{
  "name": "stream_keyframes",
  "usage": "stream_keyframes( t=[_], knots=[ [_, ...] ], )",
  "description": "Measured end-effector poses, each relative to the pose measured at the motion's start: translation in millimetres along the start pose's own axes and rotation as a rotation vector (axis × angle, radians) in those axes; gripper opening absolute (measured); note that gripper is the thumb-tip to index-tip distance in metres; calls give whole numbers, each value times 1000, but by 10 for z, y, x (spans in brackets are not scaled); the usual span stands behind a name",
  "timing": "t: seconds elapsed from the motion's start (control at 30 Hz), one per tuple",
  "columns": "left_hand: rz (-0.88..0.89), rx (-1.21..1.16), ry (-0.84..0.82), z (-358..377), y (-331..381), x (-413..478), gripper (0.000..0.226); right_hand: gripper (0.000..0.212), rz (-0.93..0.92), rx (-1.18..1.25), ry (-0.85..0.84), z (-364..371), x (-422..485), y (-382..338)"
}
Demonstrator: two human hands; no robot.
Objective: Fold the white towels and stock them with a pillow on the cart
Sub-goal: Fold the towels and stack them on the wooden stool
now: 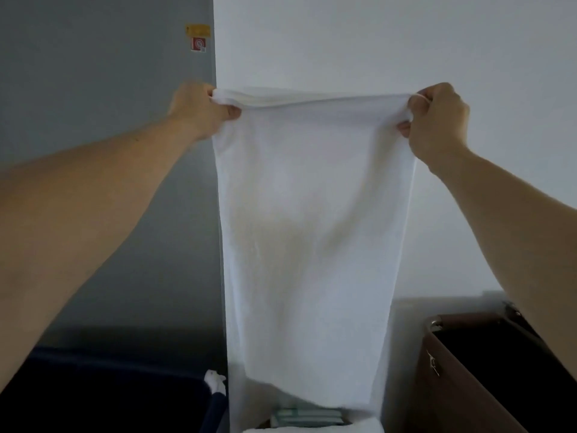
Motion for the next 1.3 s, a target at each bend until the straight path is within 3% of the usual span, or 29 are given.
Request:
stream_keyframes(
  t=[0.4, 0.8, 0.87, 1.0, 1.07, 1.13, 1.23, 1.3],
  knots=[
    [-55, 14, -7, -330, 71, -662, 26, 11, -136, 48, -109, -652, -428, -57],
    [-162, -301, -411, -847, -343, -2519, 11, 11, 48, -59, -258, -1611, -2023, -255],
    [-166, -400, -476, -1056, -450, -2860, 25, 13, 77, -74, -265, -1789, -2335, -368],
    [-190, -432, -687, -1472, -737, -3570, 82, 13, 129, -207, -416, -2051, -2970, -569],
    [-211, -425, -790, -1568, -847, -3850, 91, 12, 167, -241, -487, -2168, -3224, -597],
    [-240, -428, -836, -1572, -875, -4069, 80, 13, 217, -267, -536, -2269, -3414, -571],
    [-280, -422, -848, -1490, -786, -4368, 40, 18, 299, -323, -602, -2349, -3596, -431],
    [-303, -398, -833, -1384, -789, -4484, 30, 19, 351, -338, -620, -2376, -3673, -301]
  ],
)
Point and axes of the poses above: each hand's wrist, its own x-axis towards the middle knuckle, its own z-axis out of the palm, y = z × x, the point moved 1 cm from there along x, towards the middle knuckle, and after that the axes turned 7 degrees about x, right-handed, at the moved point
